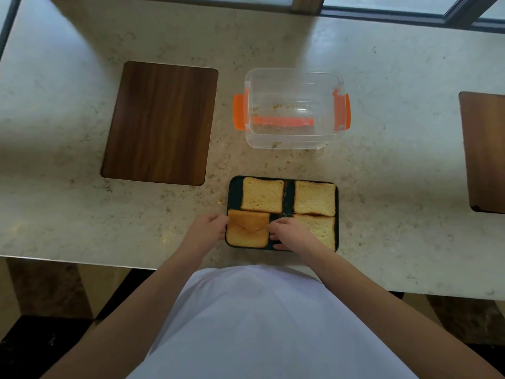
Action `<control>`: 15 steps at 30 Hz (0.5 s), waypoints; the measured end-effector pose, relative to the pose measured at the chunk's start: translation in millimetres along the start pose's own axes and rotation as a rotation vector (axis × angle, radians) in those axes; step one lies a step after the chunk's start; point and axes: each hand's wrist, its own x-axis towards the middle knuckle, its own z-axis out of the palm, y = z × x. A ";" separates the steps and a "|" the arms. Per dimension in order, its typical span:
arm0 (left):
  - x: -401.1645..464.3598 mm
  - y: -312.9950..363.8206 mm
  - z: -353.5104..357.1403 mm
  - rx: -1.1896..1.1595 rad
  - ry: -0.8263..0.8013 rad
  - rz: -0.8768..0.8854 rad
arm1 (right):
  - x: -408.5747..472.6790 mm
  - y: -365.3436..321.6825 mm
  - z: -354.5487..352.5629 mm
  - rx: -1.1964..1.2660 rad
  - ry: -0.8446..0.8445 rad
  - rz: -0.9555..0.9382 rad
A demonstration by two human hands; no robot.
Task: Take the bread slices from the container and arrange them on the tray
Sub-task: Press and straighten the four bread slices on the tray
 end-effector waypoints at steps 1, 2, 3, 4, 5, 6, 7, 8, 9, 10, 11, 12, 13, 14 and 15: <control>1.5 -1.1 -0.8 0.002 -0.004 0.003 | -0.7 0.0 1.4 -0.001 0.006 0.000; 2.5 -1.4 -1.6 0.007 -0.008 0.011 | -2.0 0.4 2.6 -0.003 0.008 -0.001; 3.6 -2.3 -2.0 0.011 -0.015 0.027 | -3.5 0.8 4.0 -0.007 0.010 -0.002; 4.5 -2.4 -2.3 0.015 -0.021 0.039 | -4.7 1.0 5.2 -0.010 0.016 -0.002; 5.4 -2.4 -2.2 0.018 -0.025 0.043 | -5.7 1.0 5.9 -0.014 0.022 -0.002; 6.2 -1.1 -2.1 0.021 -0.021 0.038 | -6.4 0.5 6.5 -0.015 0.028 -0.001; 7.3 -0.4 -1.9 0.025 -0.014 0.033 | -6.9 0.4 6.7 -0.014 0.030 -0.002; 7.7 1.0 -1.1 0.026 -0.006 0.025 | -7.2 0.9 6.6 -0.017 0.030 -0.007; 8.5 1.8 0.4 0.023 0.000 0.019 | -7.5 1.7 6.2 -0.025 0.024 -0.015; 7.9 2.9 2.4 0.020 0.004 0.009 | -8.0 2.2 5.8 -0.038 0.016 -0.024; 6.5 3.1 5.5 0.012 0.014 0.001 | -9.0 2.9 5.4 -0.053 0.007 -0.033; 5.0 3.3 9.1 0.003 0.034 -0.003 | -9.3 3.6 4.4 -0.070 0.000 -0.044; 3.9 3.2 13.3 -0.003 0.059 0.001 | -9.1 4.9 2.9 -0.087 -0.006 -0.059; 3.0 3.6 17.6 -0.003 0.086 0.005 | -8.7 6.1 1.0 -0.098 -0.017 -0.070; 2.8 4.2 22.1 -0.005 0.110 0.008 | -8.7 6.8 -1.6 -0.096 -0.030 -0.075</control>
